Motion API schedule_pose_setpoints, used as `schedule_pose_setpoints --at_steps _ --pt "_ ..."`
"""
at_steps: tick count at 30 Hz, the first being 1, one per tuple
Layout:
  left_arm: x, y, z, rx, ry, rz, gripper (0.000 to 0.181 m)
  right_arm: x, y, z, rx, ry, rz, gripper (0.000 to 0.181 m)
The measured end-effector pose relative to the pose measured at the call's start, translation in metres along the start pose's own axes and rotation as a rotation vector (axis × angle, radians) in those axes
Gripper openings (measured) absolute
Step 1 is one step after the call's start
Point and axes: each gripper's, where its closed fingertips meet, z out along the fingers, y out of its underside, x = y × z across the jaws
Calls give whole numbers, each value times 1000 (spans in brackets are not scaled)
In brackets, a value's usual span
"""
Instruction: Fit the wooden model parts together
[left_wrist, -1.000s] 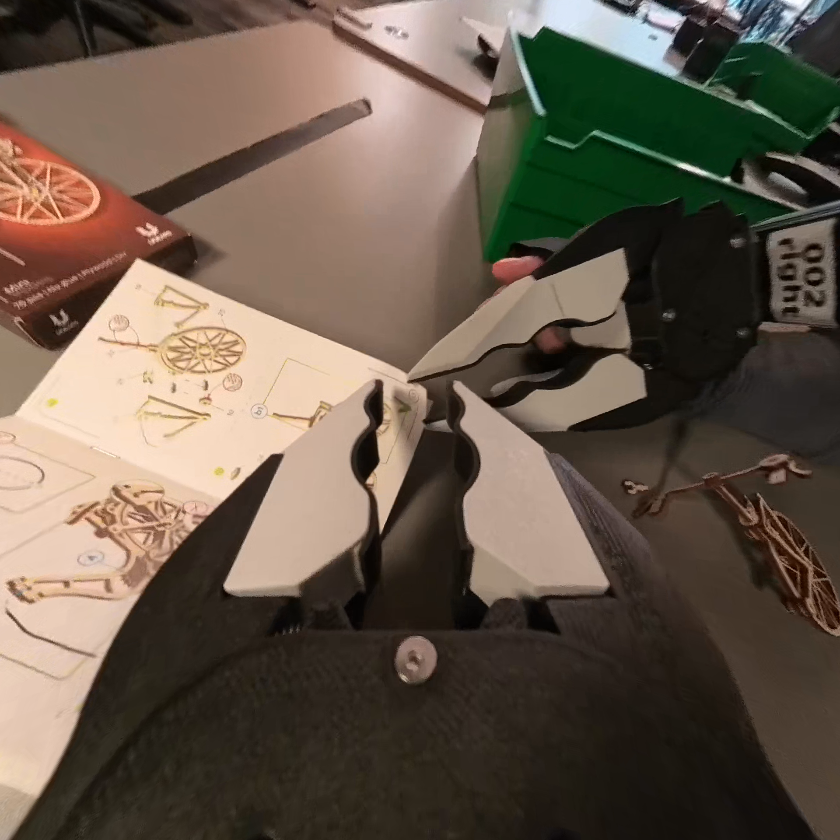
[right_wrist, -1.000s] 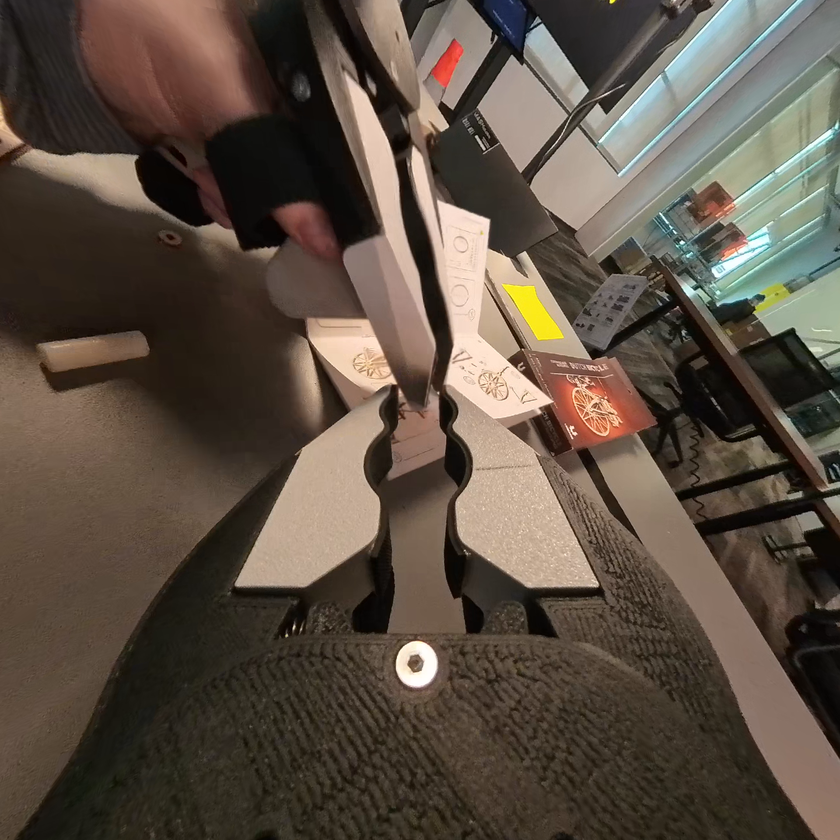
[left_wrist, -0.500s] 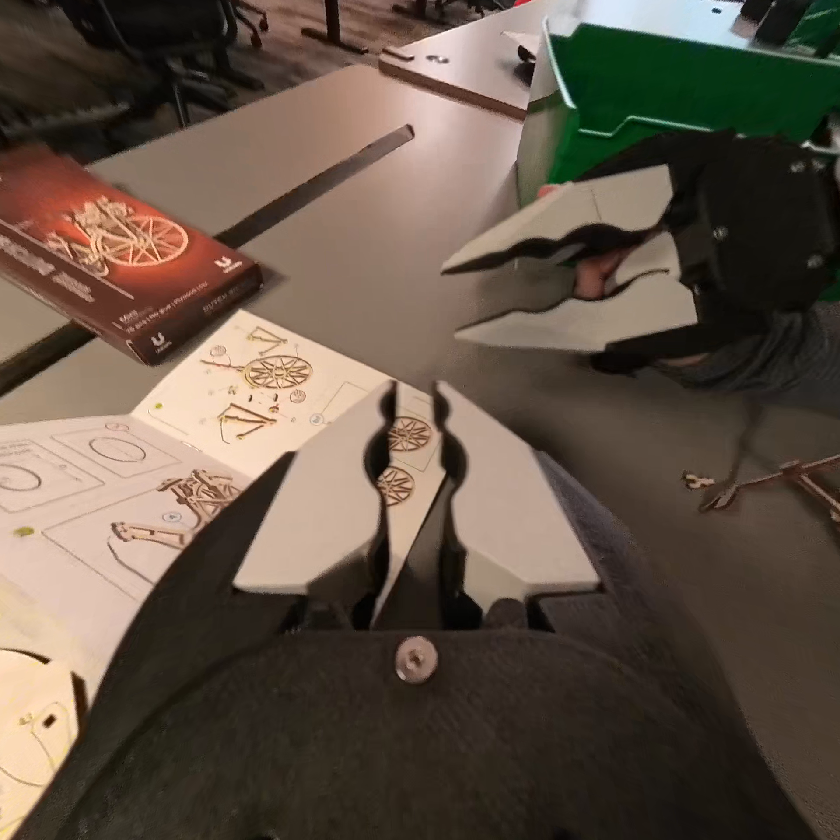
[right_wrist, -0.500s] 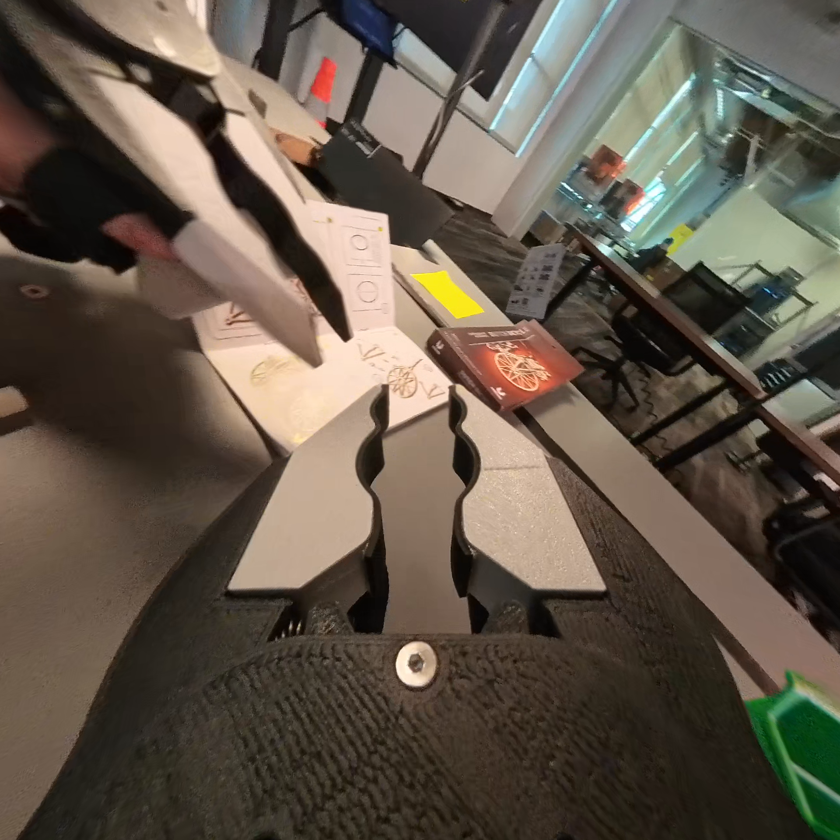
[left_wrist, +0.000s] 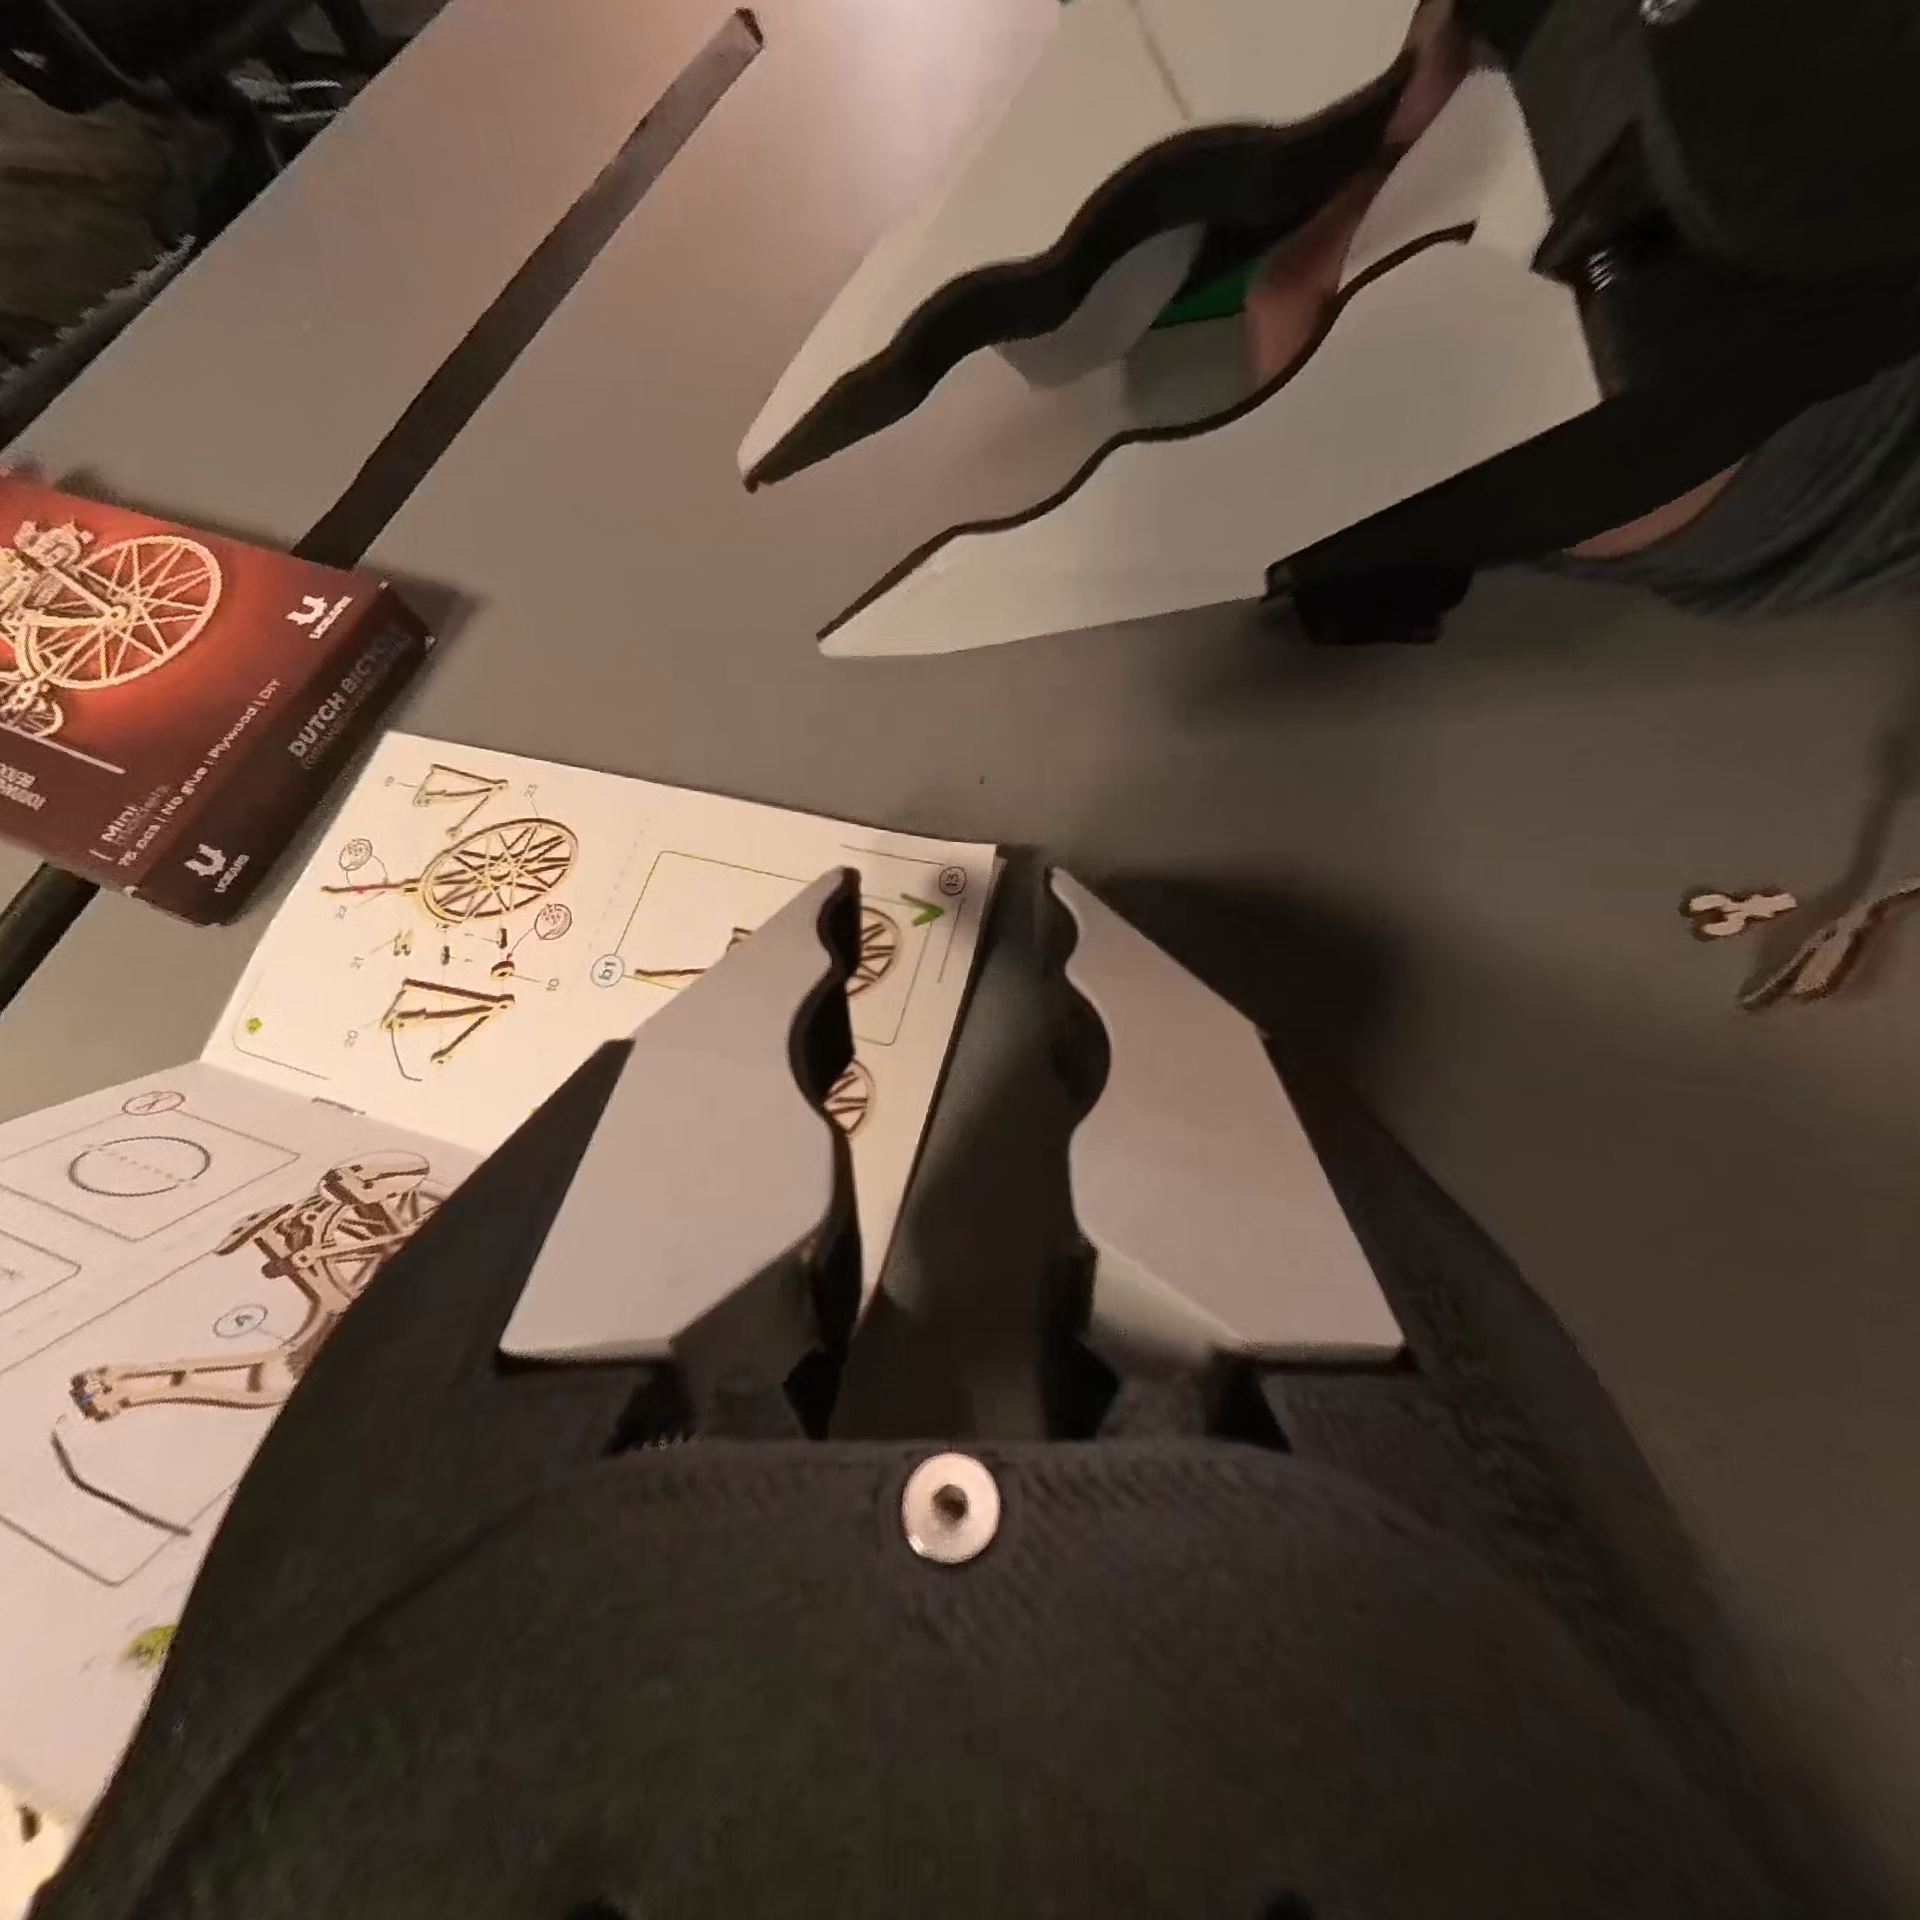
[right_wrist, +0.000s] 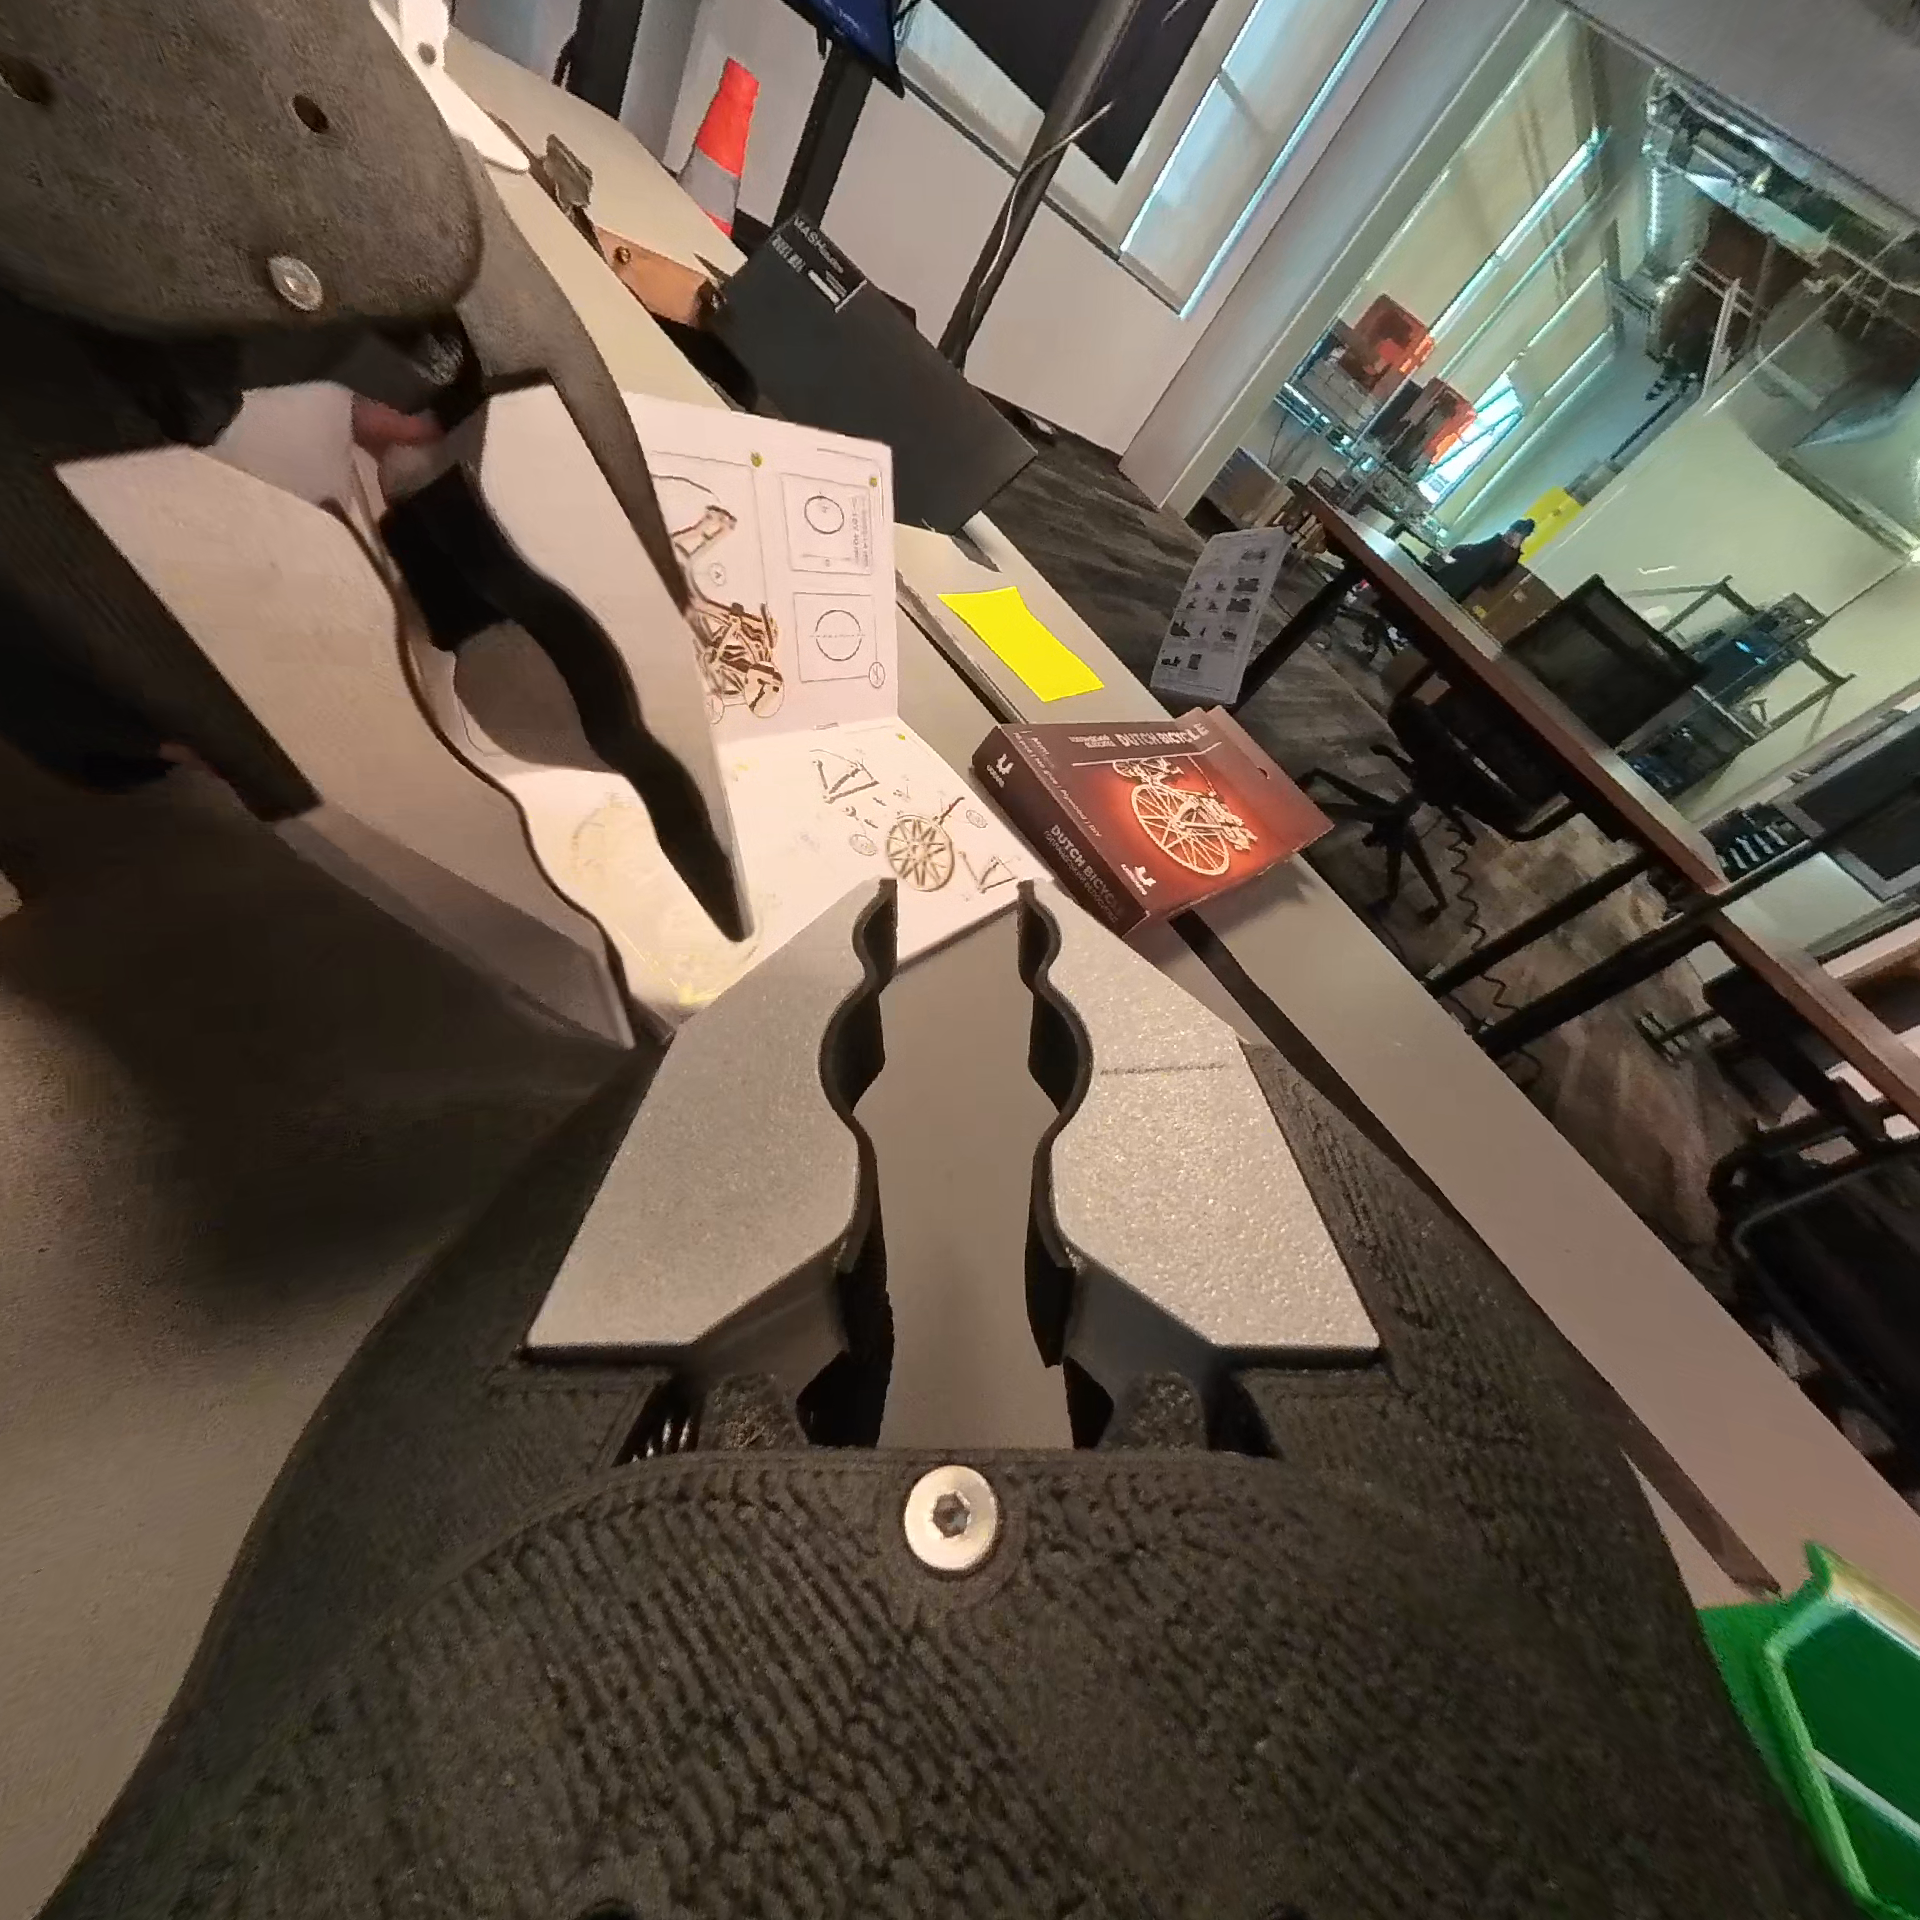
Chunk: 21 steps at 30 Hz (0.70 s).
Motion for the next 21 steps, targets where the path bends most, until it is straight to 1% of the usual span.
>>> schedule_pose_setpoints --at_steps 7,11,14,18,21 --pt "3 3 8 -48 -32 49 21 -2 1 1 -10 -5 -11 20" --pt "-2 4 9 -55 -44 11 16 -2 2 2 -16 -4 -13 20" --pt "-2 6 9 -64 -20 -34 15 -1 2 1 -15 -4 -12 20" --pt "-2 6 9 -61 1 -68 20 -2 3 2 -17 -6 -15 19" --pt "-5 9 10 -75 -6 -87 11 -2 3 2 -19 -7 -18 19"
